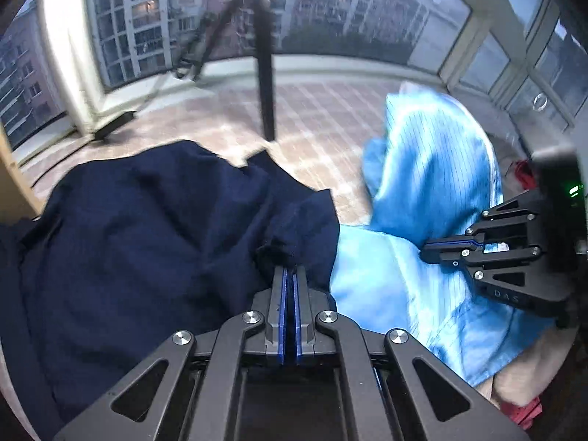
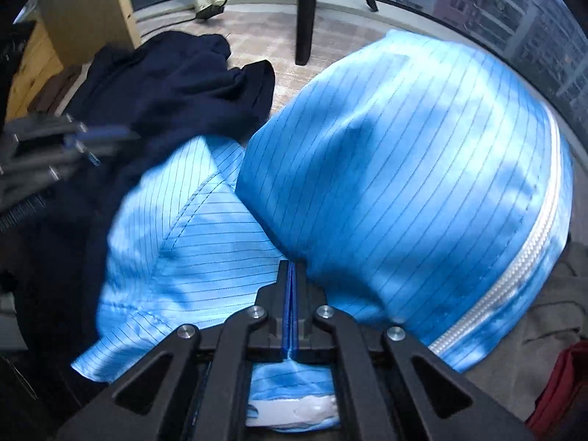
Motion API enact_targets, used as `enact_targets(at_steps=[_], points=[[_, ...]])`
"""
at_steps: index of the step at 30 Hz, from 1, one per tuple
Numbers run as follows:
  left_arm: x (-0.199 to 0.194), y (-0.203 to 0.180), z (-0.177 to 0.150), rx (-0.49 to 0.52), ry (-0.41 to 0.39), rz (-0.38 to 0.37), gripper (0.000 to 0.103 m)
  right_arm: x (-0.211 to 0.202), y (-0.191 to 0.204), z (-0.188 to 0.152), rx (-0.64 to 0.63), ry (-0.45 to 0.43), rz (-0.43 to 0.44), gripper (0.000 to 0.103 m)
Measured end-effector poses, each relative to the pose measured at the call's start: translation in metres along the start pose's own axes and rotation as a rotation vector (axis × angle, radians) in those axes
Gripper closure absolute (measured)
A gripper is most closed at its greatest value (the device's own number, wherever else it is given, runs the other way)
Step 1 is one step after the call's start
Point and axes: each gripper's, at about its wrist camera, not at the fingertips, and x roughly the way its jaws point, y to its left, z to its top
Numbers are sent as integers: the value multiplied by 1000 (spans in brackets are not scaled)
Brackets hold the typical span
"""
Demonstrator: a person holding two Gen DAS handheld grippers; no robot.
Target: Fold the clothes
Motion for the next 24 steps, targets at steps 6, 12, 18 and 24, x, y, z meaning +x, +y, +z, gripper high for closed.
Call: enact_targets(at_steps=[6, 12, 18, 24], points=[[-16, 11, -4, -7, -21, 13, 100, -7, -25, -19, -8, 15, -15, 103], [-22, 12, -5, 6, -37, 5, 100, -23, -69, -47, 39, 5, -97, 103], [-36, 21, -9, -19, -82, -38, 100, -49, -94, -47, 179, -4, -42, 103], [-47, 45, -16, -130, -105, -102, 100, -106, -1, -13, -45, -199, -31, 52]])
